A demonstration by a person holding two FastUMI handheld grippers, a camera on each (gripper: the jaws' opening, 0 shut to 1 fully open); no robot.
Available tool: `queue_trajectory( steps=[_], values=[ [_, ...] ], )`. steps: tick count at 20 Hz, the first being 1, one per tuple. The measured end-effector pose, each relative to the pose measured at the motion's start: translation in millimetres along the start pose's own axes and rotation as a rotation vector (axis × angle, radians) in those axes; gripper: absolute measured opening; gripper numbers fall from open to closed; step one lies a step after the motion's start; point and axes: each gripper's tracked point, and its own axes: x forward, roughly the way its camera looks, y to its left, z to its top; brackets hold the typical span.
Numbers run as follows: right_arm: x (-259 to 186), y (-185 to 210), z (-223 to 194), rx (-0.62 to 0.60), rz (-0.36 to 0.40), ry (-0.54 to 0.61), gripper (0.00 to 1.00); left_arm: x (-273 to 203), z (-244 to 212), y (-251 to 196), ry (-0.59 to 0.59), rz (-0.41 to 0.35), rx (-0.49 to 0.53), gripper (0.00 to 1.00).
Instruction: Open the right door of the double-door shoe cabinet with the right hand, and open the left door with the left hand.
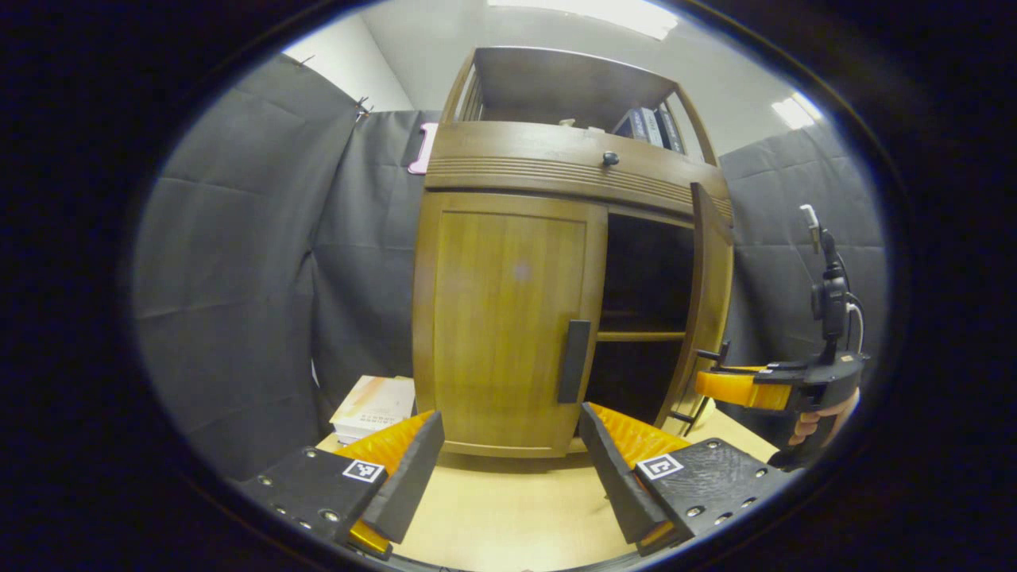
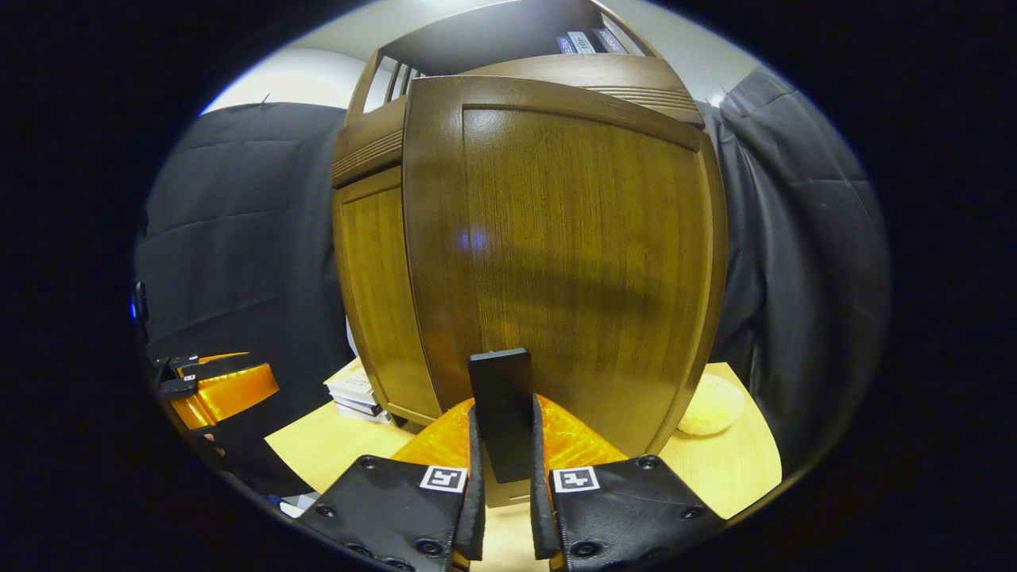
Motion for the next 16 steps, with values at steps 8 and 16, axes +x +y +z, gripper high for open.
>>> queue_trajectory(
  steps=[8,16],
  values=[
    [-42.7,-29.6,-7.4,0.013,0.045,-0.006,0.24,-20.6,9.7,-50.0,-0.007,0.014,0.02,1.0],
    [-80.3,-68.5,-13.9,-0.013,0.065,-0.018,0.25,-54.8,0.2,-90.9,0.002,0.05,0.0,0.96]
  ],
)
